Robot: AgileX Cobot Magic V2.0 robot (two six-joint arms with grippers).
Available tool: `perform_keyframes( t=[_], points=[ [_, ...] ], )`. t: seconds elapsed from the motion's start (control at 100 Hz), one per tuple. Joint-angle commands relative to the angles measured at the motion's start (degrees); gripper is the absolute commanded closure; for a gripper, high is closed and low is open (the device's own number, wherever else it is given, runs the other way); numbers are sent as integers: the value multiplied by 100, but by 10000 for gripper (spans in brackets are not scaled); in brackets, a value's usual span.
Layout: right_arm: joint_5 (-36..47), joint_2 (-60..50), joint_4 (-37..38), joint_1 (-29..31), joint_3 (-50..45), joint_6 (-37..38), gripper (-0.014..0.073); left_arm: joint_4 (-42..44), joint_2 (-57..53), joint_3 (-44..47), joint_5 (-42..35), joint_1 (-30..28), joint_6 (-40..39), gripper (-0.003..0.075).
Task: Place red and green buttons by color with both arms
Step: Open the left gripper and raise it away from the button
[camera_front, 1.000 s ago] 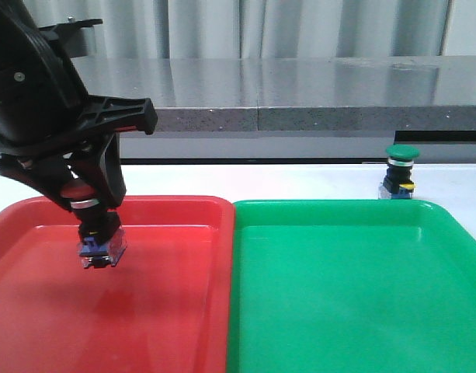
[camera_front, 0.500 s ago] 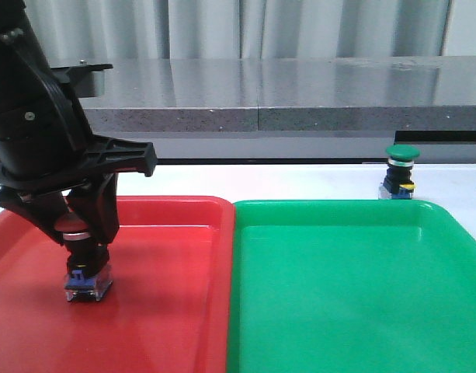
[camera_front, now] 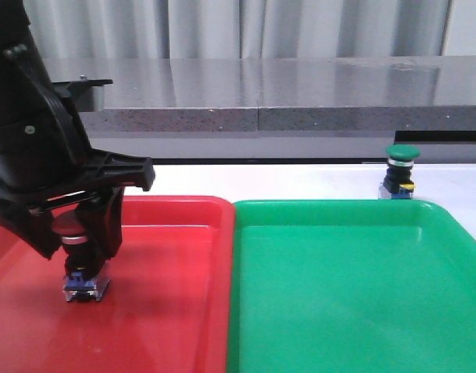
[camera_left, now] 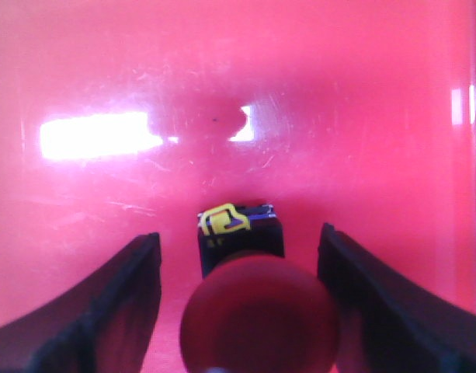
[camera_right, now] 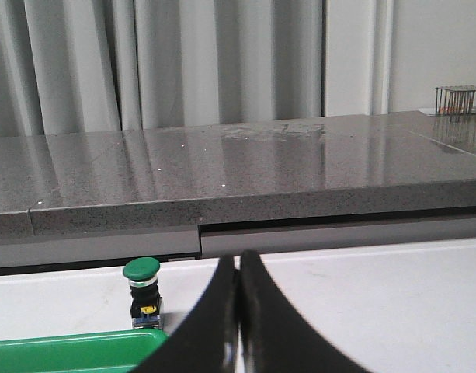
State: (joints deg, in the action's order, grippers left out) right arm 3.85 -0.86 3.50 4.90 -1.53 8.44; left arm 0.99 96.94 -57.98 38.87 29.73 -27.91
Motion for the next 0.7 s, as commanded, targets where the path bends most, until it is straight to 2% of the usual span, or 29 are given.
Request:
perform_keyframes(
  t=[0.0, 0.33, 0.45, 0.54, 0.69],
  points=[
    [428, -101, 15, 32, 103, -23, 658, -23, -356, -124, -158, 41, -62, 290],
    [428, -101, 15, 32, 103, -23, 658, 148, -1173, -124, -95, 41, -62, 292],
    [428, -101, 15, 32, 103, -23, 658, 276, -1514, -124, -41, 41, -62, 316],
    [428, -101, 15, 32, 103, -23, 658, 341, -1799, -124, -41, 41, -62, 390],
    [428, -101, 15, 32, 103, -23, 658, 511, -2273, -124, -64, 41, -62, 607]
  ],
)
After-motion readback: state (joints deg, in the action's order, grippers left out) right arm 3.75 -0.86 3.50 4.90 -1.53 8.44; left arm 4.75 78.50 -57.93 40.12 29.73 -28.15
